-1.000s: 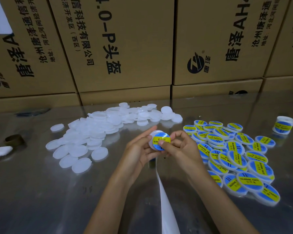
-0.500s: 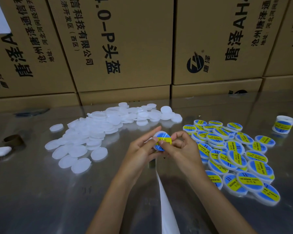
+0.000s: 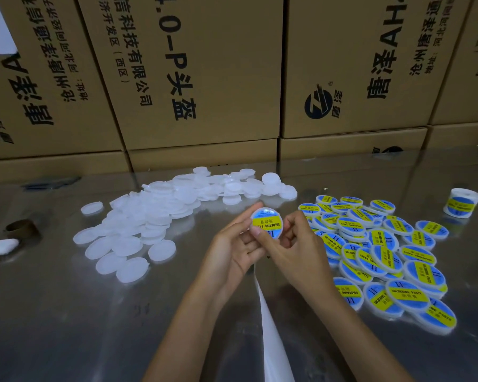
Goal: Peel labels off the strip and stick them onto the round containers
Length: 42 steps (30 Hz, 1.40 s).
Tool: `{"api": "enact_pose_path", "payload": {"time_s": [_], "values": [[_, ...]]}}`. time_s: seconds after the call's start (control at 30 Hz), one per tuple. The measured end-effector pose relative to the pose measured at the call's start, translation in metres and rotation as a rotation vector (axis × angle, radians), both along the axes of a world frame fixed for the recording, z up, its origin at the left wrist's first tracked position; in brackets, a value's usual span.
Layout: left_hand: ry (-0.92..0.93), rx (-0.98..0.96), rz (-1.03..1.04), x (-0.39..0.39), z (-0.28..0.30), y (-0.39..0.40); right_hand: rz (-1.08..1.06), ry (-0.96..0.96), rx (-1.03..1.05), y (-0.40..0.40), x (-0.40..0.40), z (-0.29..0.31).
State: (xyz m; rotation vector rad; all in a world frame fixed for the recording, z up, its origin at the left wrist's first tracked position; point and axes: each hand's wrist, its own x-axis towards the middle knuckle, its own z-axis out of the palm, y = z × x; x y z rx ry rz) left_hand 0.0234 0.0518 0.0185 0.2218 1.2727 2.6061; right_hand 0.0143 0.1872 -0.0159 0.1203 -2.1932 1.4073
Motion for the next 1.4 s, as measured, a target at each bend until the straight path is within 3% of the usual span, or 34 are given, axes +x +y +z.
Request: {"api": "enact_pose_path", "payload": {"time_s": [0.27, 0.43, 0.57, 0.73, 0.97, 1.13, 1.3, 1.4], "values": [[0.044, -0.170, 0.065, 0.000, -0.004, 0.002, -0.064, 0.162, 0.147, 0.005, 0.001, -0.001], [0.138, -0.380, 0.222, 0.003, -0.007, 0.001, -0.013, 0.192, 0.155, 0.006, -0.001, -0.003], [0.153, -0.377, 0.322, 0.005, -0.007, 0.001, 0.107, 0.134, 0.073, 0.008, -0.002, -0.004], [0.129, -0.336, 0.435, 0.002, -0.011, 0.001, 0.164, 0.052, 0.169, 0.005, -0.005, -0.008], [0.161, -0.321, 0.389, 0.004, -0.009, 0.001, 0.132, 0.077, 0.265, 0.006, -0.002, -0.007], [0.153, -0.407, 0.241, 0.002, -0.006, -0.002, -0.014, 0.093, 0.327, 0.007, -0.003, -0.005], [0.200, -0.507, 0.153, 0.000, -0.008, -0.004, 0.036, 0.052, 0.262, 0.009, -0.005, -0.006], [0.164, -0.510, 0.213, 0.002, -0.008, -0.004, 0.115, 0.010, 0.075, 0.008, -0.005, -0.004]]}}
